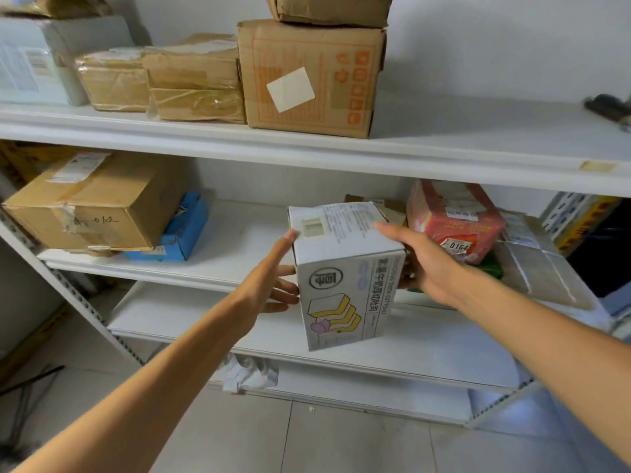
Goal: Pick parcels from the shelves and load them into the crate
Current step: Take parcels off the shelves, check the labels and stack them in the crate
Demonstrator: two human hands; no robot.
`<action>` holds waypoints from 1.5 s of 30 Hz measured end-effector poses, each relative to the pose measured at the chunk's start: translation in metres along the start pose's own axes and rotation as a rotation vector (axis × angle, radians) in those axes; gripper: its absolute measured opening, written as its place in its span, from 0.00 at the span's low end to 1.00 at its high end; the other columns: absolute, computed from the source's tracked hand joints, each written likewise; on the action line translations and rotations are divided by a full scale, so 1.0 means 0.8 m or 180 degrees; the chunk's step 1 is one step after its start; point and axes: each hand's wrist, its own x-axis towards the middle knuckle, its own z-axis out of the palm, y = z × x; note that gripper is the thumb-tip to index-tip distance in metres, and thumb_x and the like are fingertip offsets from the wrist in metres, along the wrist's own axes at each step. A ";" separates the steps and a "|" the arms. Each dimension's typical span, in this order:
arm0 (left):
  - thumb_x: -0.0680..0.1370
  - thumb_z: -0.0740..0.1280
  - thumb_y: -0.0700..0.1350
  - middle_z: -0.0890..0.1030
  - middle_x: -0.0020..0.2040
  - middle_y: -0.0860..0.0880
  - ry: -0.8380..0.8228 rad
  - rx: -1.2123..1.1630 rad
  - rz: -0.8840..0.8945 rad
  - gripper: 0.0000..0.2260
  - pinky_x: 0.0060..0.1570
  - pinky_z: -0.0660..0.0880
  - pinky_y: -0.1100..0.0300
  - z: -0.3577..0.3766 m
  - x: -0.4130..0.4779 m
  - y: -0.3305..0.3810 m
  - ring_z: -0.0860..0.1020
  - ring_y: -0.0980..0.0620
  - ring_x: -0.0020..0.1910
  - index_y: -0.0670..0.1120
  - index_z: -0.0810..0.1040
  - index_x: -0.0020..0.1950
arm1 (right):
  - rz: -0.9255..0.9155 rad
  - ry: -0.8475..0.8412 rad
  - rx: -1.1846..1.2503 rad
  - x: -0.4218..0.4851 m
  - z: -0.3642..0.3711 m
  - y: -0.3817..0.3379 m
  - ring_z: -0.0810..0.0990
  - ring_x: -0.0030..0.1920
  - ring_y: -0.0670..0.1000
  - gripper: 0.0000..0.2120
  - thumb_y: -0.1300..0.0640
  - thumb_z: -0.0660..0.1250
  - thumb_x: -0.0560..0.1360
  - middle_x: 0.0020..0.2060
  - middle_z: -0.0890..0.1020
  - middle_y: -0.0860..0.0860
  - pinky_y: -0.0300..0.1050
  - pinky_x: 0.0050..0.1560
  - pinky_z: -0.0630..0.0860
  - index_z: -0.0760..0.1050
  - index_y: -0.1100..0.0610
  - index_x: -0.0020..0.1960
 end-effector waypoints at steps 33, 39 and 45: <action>0.77 0.67 0.36 0.81 0.60 0.46 0.0431 -0.0577 0.0348 0.22 0.55 0.79 0.48 -0.220 0.153 -0.061 0.81 0.45 0.54 0.50 0.72 0.70 | 0.0184 -0.0219 0.0125 0.247 0.223 0.026 0.83 0.44 0.44 0.28 0.73 0.69 0.71 0.45 0.85 0.40 0.56 0.42 0.80 0.75 0.39 0.52; 0.77 0.66 0.34 0.80 0.61 0.46 0.0496 -0.0495 0.0263 0.23 0.60 0.75 0.40 -0.274 0.224 -0.060 0.79 0.43 0.58 0.50 0.72 0.71 | 0.0253 -0.0027 0.0301 0.327 0.270 0.025 0.82 0.49 0.48 0.32 0.74 0.67 0.71 0.47 0.84 0.41 0.67 0.58 0.74 0.73 0.43 0.64; 0.78 0.64 0.34 0.77 0.64 0.45 0.0561 -0.0563 -0.0037 0.24 0.62 0.73 0.40 -0.286 0.255 -0.087 0.77 0.42 0.61 0.48 0.68 0.74 | 0.0362 -0.0024 0.0565 0.353 0.293 0.054 0.81 0.47 0.44 0.30 0.72 0.66 0.74 0.50 0.83 0.43 0.50 0.41 0.78 0.71 0.45 0.67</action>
